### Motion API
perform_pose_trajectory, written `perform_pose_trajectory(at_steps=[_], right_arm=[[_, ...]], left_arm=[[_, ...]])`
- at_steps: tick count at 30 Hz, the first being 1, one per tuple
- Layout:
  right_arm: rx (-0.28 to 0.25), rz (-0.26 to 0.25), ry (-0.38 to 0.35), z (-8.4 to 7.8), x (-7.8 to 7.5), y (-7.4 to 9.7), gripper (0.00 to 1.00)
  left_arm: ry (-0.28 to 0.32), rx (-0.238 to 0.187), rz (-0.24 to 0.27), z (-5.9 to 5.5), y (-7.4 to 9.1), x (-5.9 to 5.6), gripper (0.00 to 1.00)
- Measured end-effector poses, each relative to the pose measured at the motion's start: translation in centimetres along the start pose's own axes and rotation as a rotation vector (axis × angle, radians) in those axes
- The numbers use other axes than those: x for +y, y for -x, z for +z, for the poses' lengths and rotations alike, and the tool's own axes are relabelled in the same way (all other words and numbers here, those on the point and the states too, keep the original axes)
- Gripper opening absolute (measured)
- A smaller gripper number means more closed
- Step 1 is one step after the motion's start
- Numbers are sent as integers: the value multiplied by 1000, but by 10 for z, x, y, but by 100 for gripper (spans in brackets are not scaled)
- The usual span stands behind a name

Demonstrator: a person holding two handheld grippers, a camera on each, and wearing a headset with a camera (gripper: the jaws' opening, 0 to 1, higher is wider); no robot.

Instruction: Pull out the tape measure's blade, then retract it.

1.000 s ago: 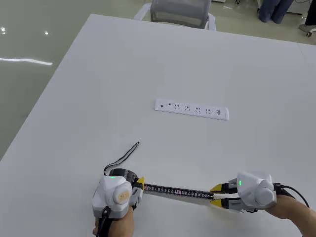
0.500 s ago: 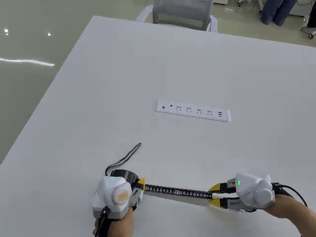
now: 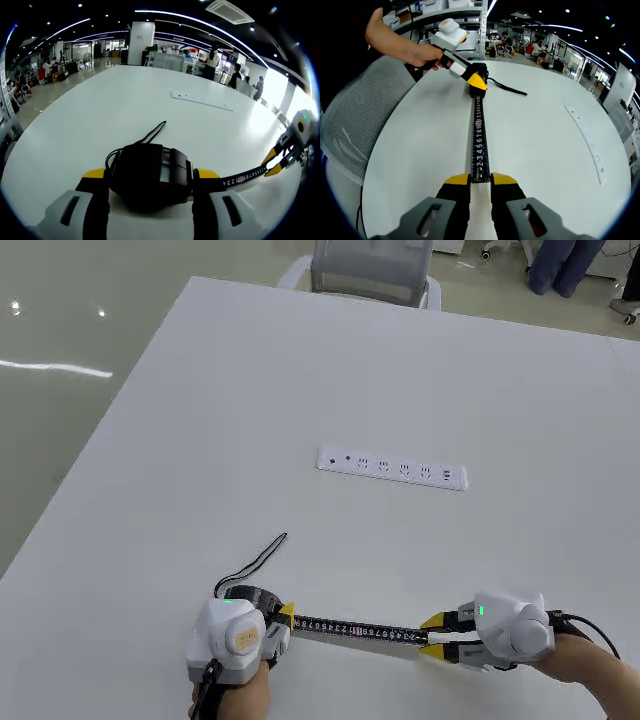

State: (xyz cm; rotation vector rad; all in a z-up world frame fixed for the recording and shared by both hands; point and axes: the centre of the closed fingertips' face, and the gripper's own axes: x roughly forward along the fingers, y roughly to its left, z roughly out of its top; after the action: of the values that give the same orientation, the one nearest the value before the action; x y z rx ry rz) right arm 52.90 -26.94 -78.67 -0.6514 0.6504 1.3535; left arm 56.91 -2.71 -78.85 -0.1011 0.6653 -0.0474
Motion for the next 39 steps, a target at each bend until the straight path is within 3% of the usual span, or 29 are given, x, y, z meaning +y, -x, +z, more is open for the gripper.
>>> perform_pose_trajectory(at_steps=[39], right_arm=[[-13, 5, 17, 12, -2, -4, 14]], left_arm=[[20, -1, -12, 1, 1, 1, 65]])
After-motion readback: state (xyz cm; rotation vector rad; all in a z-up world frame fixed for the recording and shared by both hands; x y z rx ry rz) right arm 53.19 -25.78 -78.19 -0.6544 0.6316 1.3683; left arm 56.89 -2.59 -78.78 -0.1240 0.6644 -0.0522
